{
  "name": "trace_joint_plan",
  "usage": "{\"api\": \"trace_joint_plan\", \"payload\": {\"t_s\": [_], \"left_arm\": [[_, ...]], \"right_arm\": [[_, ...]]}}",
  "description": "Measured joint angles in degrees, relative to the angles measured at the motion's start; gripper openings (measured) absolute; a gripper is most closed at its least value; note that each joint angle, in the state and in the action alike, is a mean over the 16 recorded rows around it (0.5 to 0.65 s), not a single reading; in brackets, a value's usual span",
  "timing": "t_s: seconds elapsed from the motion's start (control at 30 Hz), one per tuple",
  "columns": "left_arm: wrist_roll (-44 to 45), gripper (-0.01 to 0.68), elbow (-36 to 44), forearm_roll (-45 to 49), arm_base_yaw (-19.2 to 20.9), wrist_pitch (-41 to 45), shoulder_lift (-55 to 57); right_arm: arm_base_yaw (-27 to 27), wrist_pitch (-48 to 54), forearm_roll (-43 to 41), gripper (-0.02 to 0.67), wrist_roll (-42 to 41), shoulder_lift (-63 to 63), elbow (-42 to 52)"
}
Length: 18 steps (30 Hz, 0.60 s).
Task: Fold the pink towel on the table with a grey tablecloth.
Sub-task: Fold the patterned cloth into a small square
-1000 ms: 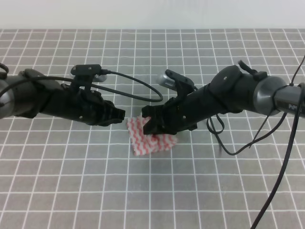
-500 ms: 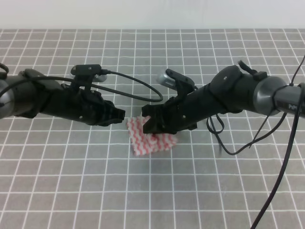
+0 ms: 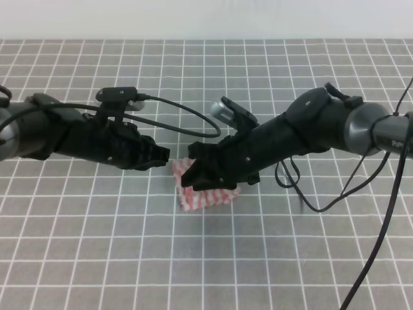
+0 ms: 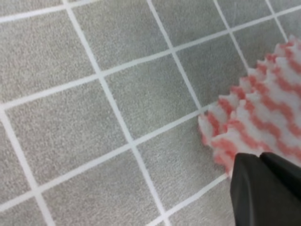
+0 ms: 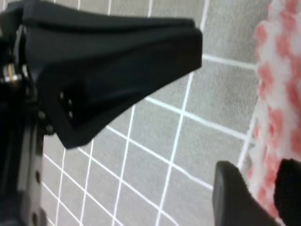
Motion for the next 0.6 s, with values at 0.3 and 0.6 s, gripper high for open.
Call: {"api": "trace_joint_plan", "payload": {"t_s": [0.3,0.6], "left_arm": [[6.13,-0.001,0.00,-7.85,-1.19,2.63,0.08],[10.46,-0.001,0.00,-12.46,-5.18,2.87,1.36]], "right_arm": [[-3.18,3.31,-3.77,0.085,-0.46,-1.07,-0.86],[-4.70,2.75,-13.42,0.002,2.68,-1.58,-1.72]]}}
